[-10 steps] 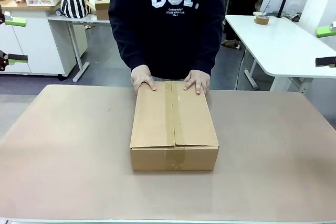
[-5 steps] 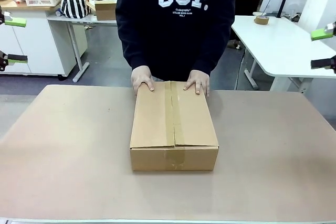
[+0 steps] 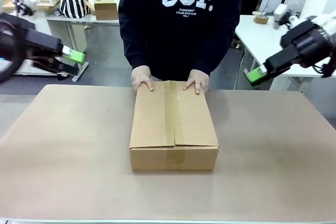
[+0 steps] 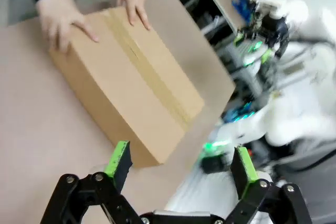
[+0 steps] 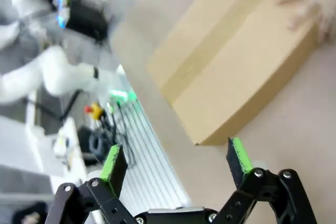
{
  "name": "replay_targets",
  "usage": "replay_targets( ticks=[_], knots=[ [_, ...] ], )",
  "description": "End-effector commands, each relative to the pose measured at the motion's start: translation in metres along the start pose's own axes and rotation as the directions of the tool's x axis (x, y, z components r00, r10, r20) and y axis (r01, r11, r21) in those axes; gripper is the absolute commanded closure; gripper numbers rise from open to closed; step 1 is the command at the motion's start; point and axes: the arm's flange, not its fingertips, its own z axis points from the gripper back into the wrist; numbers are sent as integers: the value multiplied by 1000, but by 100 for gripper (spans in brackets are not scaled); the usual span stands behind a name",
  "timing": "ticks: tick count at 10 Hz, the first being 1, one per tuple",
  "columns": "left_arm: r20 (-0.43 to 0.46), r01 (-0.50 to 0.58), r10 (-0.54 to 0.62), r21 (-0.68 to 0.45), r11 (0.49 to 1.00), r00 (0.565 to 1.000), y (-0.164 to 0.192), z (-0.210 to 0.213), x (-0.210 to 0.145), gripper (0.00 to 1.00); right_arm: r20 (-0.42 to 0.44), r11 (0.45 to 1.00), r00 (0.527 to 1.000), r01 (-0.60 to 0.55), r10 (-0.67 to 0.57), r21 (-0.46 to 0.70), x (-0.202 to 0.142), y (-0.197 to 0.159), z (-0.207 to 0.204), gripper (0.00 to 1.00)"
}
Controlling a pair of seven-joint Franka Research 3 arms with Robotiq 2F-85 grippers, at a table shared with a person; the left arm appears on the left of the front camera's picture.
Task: Pack the gift set into the box.
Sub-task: Press and hold the closed box until the human finishes sealing it.
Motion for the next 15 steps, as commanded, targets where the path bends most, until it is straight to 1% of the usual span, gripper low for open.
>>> replay_targets(
  ticks=[1,2,3,4,5,6,8,9,10,11,12,13,14,15],
  knots=[
    [2,365,-368,112,924,930,16,-39,-4,0,10,965,965,-262,262,16,9,-10,-27,0],
    [-8,549,-560,205,810,829,14,-66,-5,0,17,906,911,-408,412,-112,8,-4,-47,0],
    [13,655,-669,189,731,743,12,-83,-13,0,14,867,881,-463,474,-184,6,2,-58,0],
    [5,734,-746,176,656,665,12,-98,-18,0,1,825,851,-509,525,-247,3,8,-65,0],
    [11,781,-794,170,601,608,11,-108,-22,0,6,797,831,-531,556,-289,1,12,-67,0],
    [-99,602,-594,146,785,799,-2,-79,0,0,-51,871,886,-462,461,-167,16,4,-51,0],
    [-99,602,-594,146,785,799,-2,-79,0,0,-51,871,886,-462,461,-167,16,4,-51,0],
    [-99,602,-594,146,785,799,-2,-79,0,0,-43,840,865,-497,500,-217,10,9,-55,0],
    [-95,640,-633,162,751,768,3,-88,-1,0,-101,708,715,-699,692,-95,14,-6,-74,0],
    [-93,691,-685,106,715,723,12,-103,-7,0,-128,637,643,-766,755,-85,17,-22,-96,0],
    [-2,725,-725,-27,689,689,21,-115,-15,0,-85,594,599,-800,796,-82,17,-34,-105,0],
    [44,755,-754,-70,652,655,31,-128,-24,0,-119,640,654,-756,747,-136,13,-50,-110,0],
    [27,785,-788,-115,609,615,39,-144,-34,0,-70,630,641,-765,764,-135,9,-59,-118,0],
    [61,799,-801,-146,583,595,45,-161,-41,0,-15,623,631,-770,776,-139,7,-66,-128,0]
  ],
)
